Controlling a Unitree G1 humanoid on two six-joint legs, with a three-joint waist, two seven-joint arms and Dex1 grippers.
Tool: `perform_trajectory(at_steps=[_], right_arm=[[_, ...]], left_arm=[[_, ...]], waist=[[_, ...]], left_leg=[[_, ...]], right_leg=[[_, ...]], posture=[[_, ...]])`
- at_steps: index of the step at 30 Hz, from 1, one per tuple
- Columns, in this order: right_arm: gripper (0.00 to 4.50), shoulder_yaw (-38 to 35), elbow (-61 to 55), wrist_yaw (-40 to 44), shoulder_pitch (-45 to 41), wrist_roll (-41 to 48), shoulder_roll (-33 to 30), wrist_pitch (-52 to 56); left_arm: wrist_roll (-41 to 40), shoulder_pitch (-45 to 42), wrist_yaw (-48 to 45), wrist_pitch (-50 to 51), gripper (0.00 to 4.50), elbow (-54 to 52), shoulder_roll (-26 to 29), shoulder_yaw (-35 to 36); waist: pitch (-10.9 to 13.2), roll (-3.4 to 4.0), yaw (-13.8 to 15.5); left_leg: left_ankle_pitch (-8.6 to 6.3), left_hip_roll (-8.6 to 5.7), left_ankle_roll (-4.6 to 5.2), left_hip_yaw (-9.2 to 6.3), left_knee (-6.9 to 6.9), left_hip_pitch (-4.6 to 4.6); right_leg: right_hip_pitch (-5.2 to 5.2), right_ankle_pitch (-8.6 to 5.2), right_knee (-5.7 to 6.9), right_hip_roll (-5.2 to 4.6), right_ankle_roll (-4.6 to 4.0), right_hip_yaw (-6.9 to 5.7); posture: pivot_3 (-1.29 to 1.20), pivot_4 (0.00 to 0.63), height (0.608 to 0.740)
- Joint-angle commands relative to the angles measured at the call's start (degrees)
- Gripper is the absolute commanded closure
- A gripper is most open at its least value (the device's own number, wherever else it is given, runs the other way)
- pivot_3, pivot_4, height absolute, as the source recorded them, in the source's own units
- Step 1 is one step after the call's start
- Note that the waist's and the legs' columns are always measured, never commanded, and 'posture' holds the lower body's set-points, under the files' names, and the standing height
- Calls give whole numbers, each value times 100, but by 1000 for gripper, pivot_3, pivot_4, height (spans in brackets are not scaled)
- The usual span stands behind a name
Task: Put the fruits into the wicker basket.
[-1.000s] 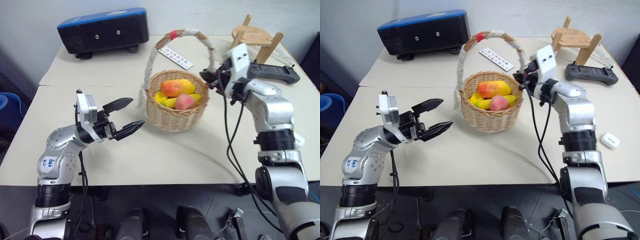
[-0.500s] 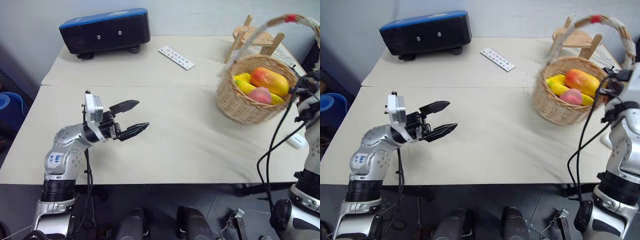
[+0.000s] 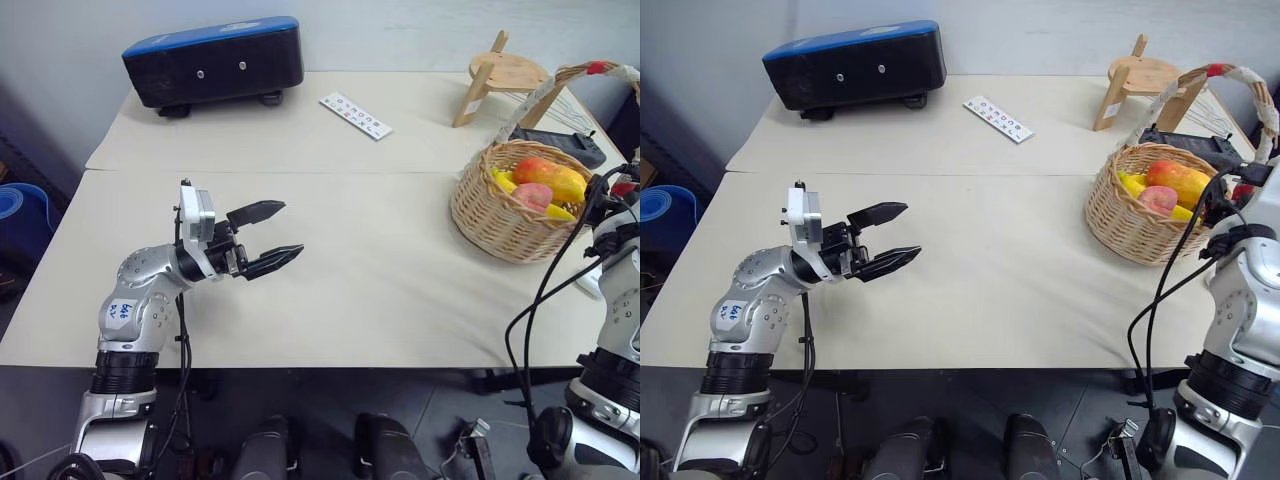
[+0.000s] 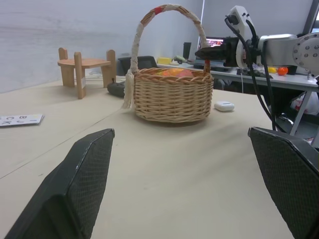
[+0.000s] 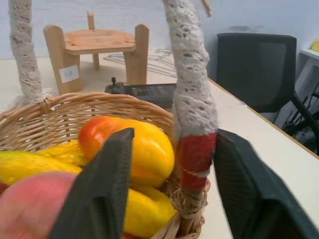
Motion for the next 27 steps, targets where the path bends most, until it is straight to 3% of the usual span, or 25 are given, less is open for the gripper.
perform_trajectory(at_steps=[1, 2, 3, 8, 12, 14, 16, 22, 27], right_arm=[[498, -264, -475, 556, 324, 331, -455, -15], [125, -297, -596, 879, 551, 459, -636, -46], [24, -324, -680, 1100, 717, 556, -766, -73], [24, -622, -974, 2988, 2143, 1001, -1586, -740], [24, -866, -817, 4512, 3114, 1279, -1760, -1842], [24, -634, -952, 5538, 3535, 1780, -1848, -1898], [24, -86, -941, 6170, 3746, 1697, -1954, -2303], [24, 1492, -317, 6378, 2821, 1116, -1559, -3515], [24, 2077, 538, 6419, 2398, 569, -1267, -4672]], left_arm=[[15, 3, -61, -52, 0, -159, 128, 92], [46, 39, -76, -49, 0, -169, 190, 97], [67, 67, -85, -46, 0, -182, 235, 99], [365, 391, -167, -175, 0, -199, 631, 120], [640, 792, -298, -430, 0, -151, 968, 149], [809, 1073, -371, -634, 0, -170, 1133, 151], [998, 1320, -399, -878, 0, -221, 1232, 113], [1145, 1816, -164, -1077, 0, -539, 1215, 149], [1164, 1929, 79, -1050, 0, -710, 1203, 249]], waist=[[0, 0, 5], [0, 0, 1], [0, 0, -2], [0, 0, -1], [0, -1, -7], [0, 0, -14], [-1, -1, -21], [0, -2, -17], [0, -1, 41]], left_leg=[[0, -1, 0, 1, 0, 0], [0, -2, 2, 0, 0, 0], [0, -1, 2, 1, 0, 0], [-2, 1, 4, -1, -2, 3], [-4, 1, 8, -1, -3, 13], [-7, 3, 9, -1, -3, 18], [-13, 5, 11, -2, -3, 23], [-25, 0, 7, -6, -1, 29], [-27, -8, 3, -19, 0, 23]], right_leg=[[0, 0, -1, -1, 0, 1], [1, 0, -1, -2, 0, 0], [2, 0, -2, -1, 0, 0], [7, 0, -9, 2, 0, -2], [20, 1, -15, 1, 1, -3], [23, 1, -15, 1, 1, -1], [27, 1, -16, -1, 1, -1], [28, 3, -34, -63, -3, -8], [26, 4, -27, -75, -5, -22]], posture=[[0, 150, 740], [0, 150, 740], [0, 150, 740], [0, 150, 740], [0, 150, 740], [0, 150, 740], [0, 150, 740], [0, 150, 740], [0, 150, 740]])
